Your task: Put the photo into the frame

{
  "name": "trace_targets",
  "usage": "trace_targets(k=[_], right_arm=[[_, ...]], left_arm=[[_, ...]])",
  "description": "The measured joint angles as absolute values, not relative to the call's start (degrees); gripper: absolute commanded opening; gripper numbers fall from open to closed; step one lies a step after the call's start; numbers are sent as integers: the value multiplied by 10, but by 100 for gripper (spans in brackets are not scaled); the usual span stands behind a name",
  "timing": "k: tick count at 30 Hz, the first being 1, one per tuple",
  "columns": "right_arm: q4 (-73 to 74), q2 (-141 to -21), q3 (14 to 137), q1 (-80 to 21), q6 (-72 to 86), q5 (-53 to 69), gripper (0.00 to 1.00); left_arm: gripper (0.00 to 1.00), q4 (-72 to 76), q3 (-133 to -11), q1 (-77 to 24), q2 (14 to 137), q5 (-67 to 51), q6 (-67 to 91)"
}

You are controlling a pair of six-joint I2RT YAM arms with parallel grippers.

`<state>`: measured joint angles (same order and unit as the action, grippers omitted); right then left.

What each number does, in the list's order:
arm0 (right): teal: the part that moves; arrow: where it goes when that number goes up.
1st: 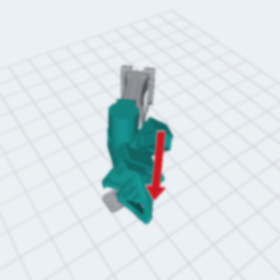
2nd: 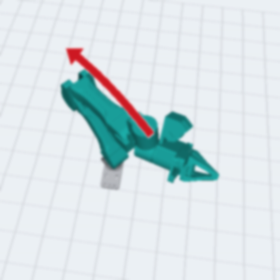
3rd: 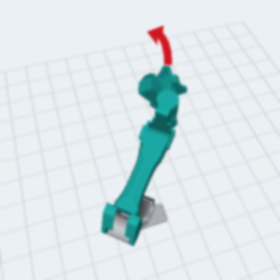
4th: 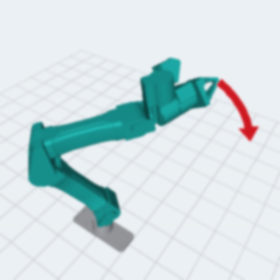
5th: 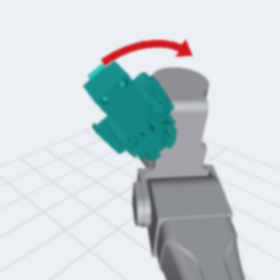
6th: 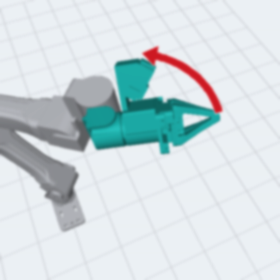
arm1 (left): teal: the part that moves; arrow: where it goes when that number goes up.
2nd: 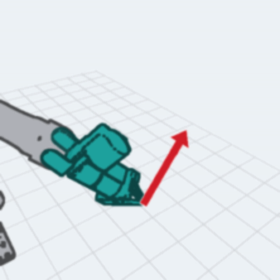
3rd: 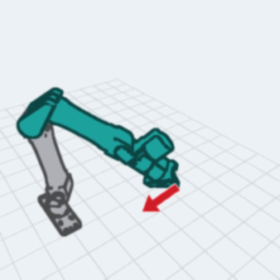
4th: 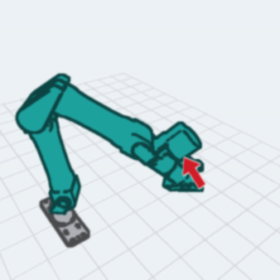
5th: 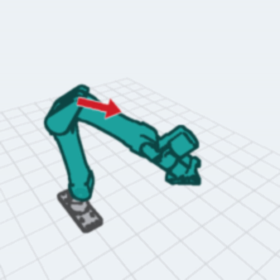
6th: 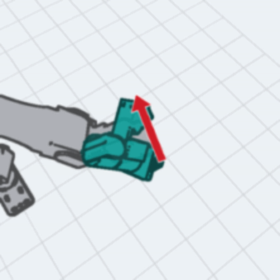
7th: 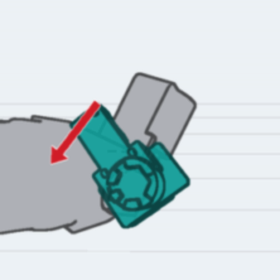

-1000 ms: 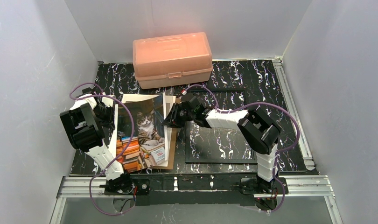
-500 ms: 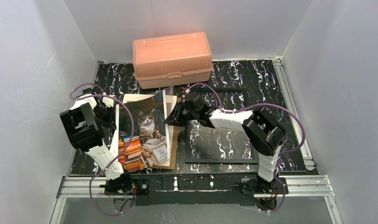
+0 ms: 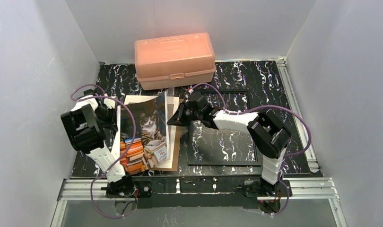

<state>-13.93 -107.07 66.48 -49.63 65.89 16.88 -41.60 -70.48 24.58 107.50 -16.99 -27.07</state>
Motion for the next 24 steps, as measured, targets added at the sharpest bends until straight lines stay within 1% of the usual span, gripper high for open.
trace_targets(k=[1,4,5,13,19,21,22,24], right_arm=[[-139,-1071,665,-496,659,169,13],[-138,-1071,665,-495,659,169,5],[-137,-1071,665,-495,658,169,4],[-107,-1050,668,-492,642,167,4],[-67,-1018,693,-489,615,159,5],[-59,-1004,698,-489,609,156,4],[-56,-998,701,-489,605,154,2],[-47,-991,707,-488,598,150,1]], left_arm=[[0,-416,-705,246,1075,-170,-271],[0,-417,-706,246,1075,-170,-270],[0,-418,-706,246,1076,-170,-270],[0,-438,-722,243,1088,-176,-263],[0,-450,-727,238,1094,-183,-260],[0,-452,-729,238,1096,-184,-259],[0,-453,-729,238,1096,-184,-259],[0,-454,-730,238,1097,-184,-258]])
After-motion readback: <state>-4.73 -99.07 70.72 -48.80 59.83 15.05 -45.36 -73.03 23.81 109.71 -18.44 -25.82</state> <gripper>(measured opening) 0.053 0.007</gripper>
